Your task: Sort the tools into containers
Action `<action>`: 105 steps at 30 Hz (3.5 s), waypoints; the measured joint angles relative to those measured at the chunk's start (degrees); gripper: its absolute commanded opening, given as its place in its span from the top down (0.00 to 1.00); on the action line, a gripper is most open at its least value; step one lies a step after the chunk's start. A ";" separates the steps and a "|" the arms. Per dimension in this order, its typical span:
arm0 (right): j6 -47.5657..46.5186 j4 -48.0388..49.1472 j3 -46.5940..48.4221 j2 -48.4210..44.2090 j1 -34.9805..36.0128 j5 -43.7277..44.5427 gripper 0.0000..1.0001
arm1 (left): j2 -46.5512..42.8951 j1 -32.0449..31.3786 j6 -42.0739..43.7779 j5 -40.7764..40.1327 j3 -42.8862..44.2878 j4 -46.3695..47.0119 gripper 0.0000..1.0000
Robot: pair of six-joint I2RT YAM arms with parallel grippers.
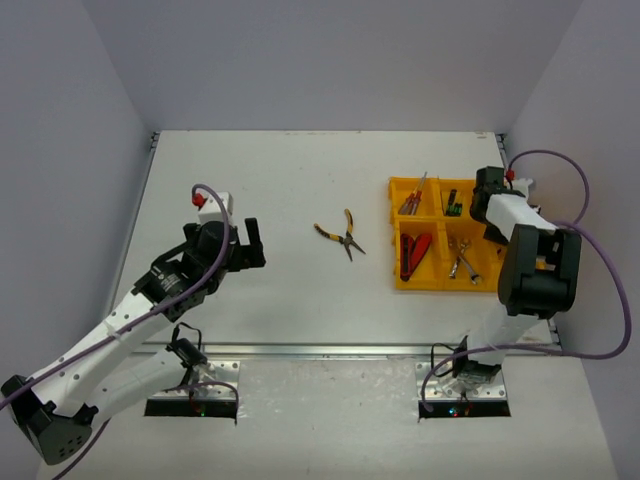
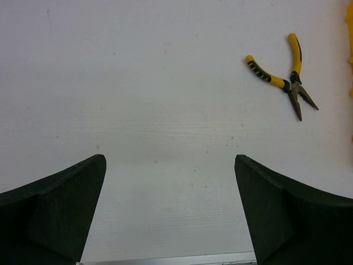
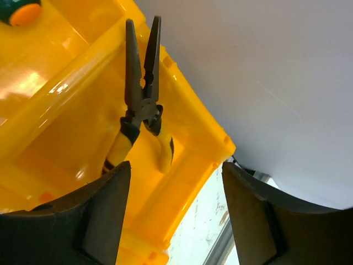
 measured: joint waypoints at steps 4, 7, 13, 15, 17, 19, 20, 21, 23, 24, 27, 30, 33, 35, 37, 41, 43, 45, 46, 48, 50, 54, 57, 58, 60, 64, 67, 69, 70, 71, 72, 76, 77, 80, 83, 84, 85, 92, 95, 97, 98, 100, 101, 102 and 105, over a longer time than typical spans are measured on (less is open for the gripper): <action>1.46 -0.31 -0.61 -4.41 0.50 -3.87 0.15 | 2.10 0.02 -1.60 -0.77 0.81 -1.58 0.00; 2.04 -0.66 -1.59 -10.07 1.47 -9.48 0.01 | 5.20 0.00 -5.82 -0.46 2.40 -2.04 0.00; 1.91 -0.20 -3.02 -23.75 15.09 -25.12 0.01 | 23.29 0.02 -21.83 0.19 9.55 -2.63 0.00; 2.05 0.83 -4.18 -26.56 22.57 -30.96 0.01 | 33.49 0.02 -25.82 0.79 15.59 -3.89 0.00; 2.51 2.43 -7.15 -29.14 27.72 -36.80 0.01 | 43.36 0.02 -28.80 1.32 22.98 -4.86 0.01; 3.36 4.38 -12.35 -32.39 30.09 -42.41 0.01 | 51.43 0.00 -31.09 1.67 29.93 -5.93 0.02; 4.02 4.99 -15.35 -34.13 30.60 -45.14 0.01 | 55.16 0.00 -32.19 1.75 33.51 -7.03 0.03; 4.79 5.12 -18.28 -35.77 30.70 -47.61 0.01 | 58.92 0.00 -33.16 1.70 37.52 -8.37 0.05; 5.98 4.59 -22.75 -38.30 30.70 -51.59 0.01 | 66.22 0.00 -34.66 1.34 45.44 -9.62 0.07; 6.38 4.11 -24.30 -39.23 30.70 -53.28 0.01 | 69.47 0.00 -35.33 1.15 48.80 -9.40 0.08; 6.88 3.33 -26.01 -42.24 30.71 -56.24 0.01 | 76.84 0.01 -36.46 1.16 55.22 -10.18 0.08; 6.89 2.97 -26.25 -46.95 30.75 -57.23 0.01 | 82.08 -0.19 -36.55 1.65 58.80 -10.50 0.12; 6.84 2.61 -26.26 -51.12 30.75 -57.33 0.01 | 85.24 -0.36 -37.15 1.75 59.72 -11.56 0.29; 6.83 2.32 -26.27 -53.55 30.75 -57.29 0.01 | 86.05 -0.41 -37.53 1.42 59.27 -12.09 0.48; 6.82 2.26 -26.27 -55.41 30.75 -57.28 0.01 | 85.88 -0.43 -37.63 1.41 58.76 -11.61 0.62; 6.83 2.26 -26.27 -56.71 30.75 -57.63 0.01 | 85.89 -0.42 -37.26 1.36 58.53 -11.45 0.98; 6.86 3.04 -26.80 -56.67 30.75 -59.87 0.01 | 85.87 -0.42 -37.34 1.64 58.40 -10.26 1.00; 6.93 4.15 -27.66 -56.67 30.75 -62.66 0.01 | 85.74 -0.44 -36.16 1.93 57.88 -9.34 1.00; 7.17 5.00 -28.23 -56.69 30.75 -64.58 0.01 | 85.16 -0.42 -35.37 1.95 56.76 -7.91 1.00; 7.71 6.63 -29.19 -56.66 30.75 -67.75 0.01 | 82.43 -0.43 -33.98 2.31 51.88 -3.69 1.00; 8.46 8.42 -29.77 -56.40 30.75 -71.15 0.01 | 78.51 -0.42 -31.87 3.08 45.29 0.32 1.00; 10.32 13.73 -30.49 -54.14 30.75 -79.20 0.01 | 66.74 -0.42 -25.86 4.75 29.22 7.11 1.00; 12.48 19.65 -31.86 -50.97 30.81 -84.76 0.01 | 56.40 -0.42 -21.92 6.10 18.72 13.53 1.00; 13.47 21.91 -32.35 -48.80 30.85 -86.17 0.01 | 52.33 -0.42 -20.39 6.94 15.37 15.91 1.00; 15.70 26.95 -33.02 -43.72 31.37 -88.51 0.01 | 42.78 -0.42 -18.24 8.65 8.22 20.58 1.00; 19.88 34.80 -33.57 -34.34 35.18 -90.22 0.03 | 26.53 -0.42 -15.73 13.18 -1.08 26.74 1.00; 21.96 40.45 -33.48 -31.00 39.35 -90.57 0.05 | 20.81 -0.42 -15.03 16.81 -4.48 30.39 1.00; 22.90 43.86 -33.21 -29.79 41.89 -90.26 0.07 | 18.34 -0.42 -14.95 18.98 -6.80 32.07 1.00; 23.23 45.55 -33.03 -29.30 42.97 -90.10 0.08 | 17.36 -0.43 -14.96 20.16 -7.82 32.55 1.00; 23.38 47.01 -32.84 -28.95 43.81 -89.96 0.09 | 16.70 -0.44 -14.97 21.31 -8.53 32.69 1.00; 23.44 48.25 -32.63 -28.65 44.37 -89.73 0.10 | 16.34 -0.44 -14.98 22.47 -8.91 32.68 1.00; 22.64 50.56 -30.94 -27.92 45.06 -88.21 0.25 | 16.21 -0.44 -15.00 27.16 -9.03 33.38 1.00; 22.23 50.82 -30.59 -27.91 45.06 -87.77 0.30 | 16.21 -0.44 -15.02 28.00 -9.03 33.52 1.00; 20.96 51.28 -29.97 -27.91 45.06 -86.85 0.56 | 16.21 -0.44 -15.07 29.95 -9.03 33.62 1.00; 19.50 51.28 -29.80 -27.55 45.10 -86.12 1.00 | 16.21 -0.44 -15.07 31.82 -9.03 33.85 1.00; 18.96 51.32 -29.75 -27.35 45.11 -86.00 1.00 | 16.22 -0.44 -15.03 32.27 -9.03 33.97 0.77; 18.64 51.24 -29.69 -27.27 45.11 -85.86 1.00 | 16.29 -0.43 -15.00 32.51 -9.03 34.04 0.36; 15.32 40.23 -28.76 -29.71 44.26 -77.31 1.00 | 17.12 -0.48 -13.96 28.65 -2.93 26.76 0.00; 13.72 28.14 -28.05 -37.40 38.40 -68.54 1.00 | 15.85 -0.70 -12.68 20.20 3.20 19.26 0.00; 12.53 21.54 -26.55 -42.74 32.67 -62.73 1.00 | 13.46 -0.69 -11.75 15.10 5.55 15.34 0.00; 11.79 18.50 -25.50 -45.22 29.53 -59.64 1.00 | 11.94 -0.68 -11.20 12.77 6.39 13.45 0.00; 9.33 12.46 -22.13 -48.80 22.84 -52.40 1.00 | 8.13 -0.70 -9.80 9.14 6.88 9.93 0.00; 8.16 10.38 -20.29 -49.65 20.42 -48.73 1.00 | 6.58 -0.70 -9.20 7.92 6.88 8.26 0.00; 7.00 8.34 -18.46 -50.47 18.02 -45.04 1.00 | 5.05 -0.70 -8.61 6.71 6.88 6.58 0.00; 4.10 3.77 -13.44 -48.91 11.17 -38.07 1.00 | 1.83 -0.70 -6.43 4.79 6.83 2.99 0.00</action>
